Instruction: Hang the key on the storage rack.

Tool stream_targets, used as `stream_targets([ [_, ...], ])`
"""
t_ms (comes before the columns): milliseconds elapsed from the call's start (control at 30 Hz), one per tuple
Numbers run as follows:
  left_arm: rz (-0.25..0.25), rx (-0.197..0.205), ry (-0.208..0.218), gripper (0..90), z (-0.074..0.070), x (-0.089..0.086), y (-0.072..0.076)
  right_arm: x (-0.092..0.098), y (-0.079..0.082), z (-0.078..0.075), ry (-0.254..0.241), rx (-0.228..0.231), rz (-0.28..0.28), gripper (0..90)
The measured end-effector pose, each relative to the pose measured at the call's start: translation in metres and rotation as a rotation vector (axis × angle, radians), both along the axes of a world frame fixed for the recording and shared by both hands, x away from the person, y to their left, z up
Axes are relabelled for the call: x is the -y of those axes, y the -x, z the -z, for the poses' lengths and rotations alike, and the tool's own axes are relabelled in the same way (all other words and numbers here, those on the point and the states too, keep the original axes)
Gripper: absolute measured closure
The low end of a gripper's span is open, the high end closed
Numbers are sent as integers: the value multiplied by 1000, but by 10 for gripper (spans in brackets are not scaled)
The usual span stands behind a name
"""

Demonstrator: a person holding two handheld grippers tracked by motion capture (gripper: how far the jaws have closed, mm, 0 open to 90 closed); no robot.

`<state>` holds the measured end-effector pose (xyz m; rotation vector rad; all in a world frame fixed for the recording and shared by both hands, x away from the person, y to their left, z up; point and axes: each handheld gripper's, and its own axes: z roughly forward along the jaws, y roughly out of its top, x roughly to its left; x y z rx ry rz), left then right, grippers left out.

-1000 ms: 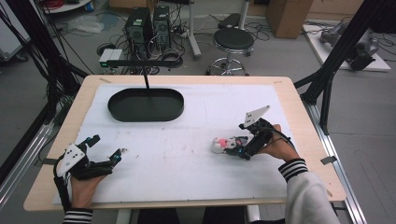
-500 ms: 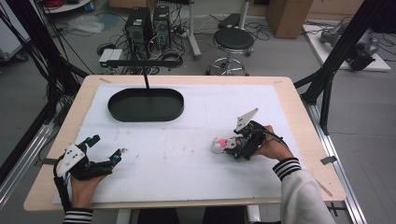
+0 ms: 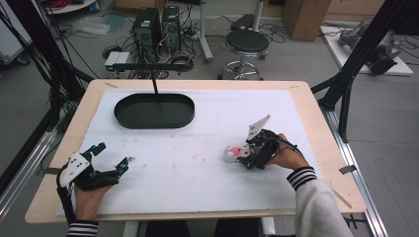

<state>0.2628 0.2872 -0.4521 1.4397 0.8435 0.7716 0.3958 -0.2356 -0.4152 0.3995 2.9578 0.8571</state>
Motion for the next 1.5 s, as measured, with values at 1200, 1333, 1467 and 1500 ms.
stream_targets([
  [1200,108,-54,30,17,-11,-6,-10,5,10,-25,-164,34,26,408],
  [1333,155,-79,11,17,-20,-6,-16,2,13,-33,-221,41,33,408],
  [1467,194,-79,11,17,-32,-4,-23,-2,14,-40,-249,53,29,408],
  [1500,205,-81,11,17,-36,-4,-25,-3,14,-42,-257,56,29,408],
])
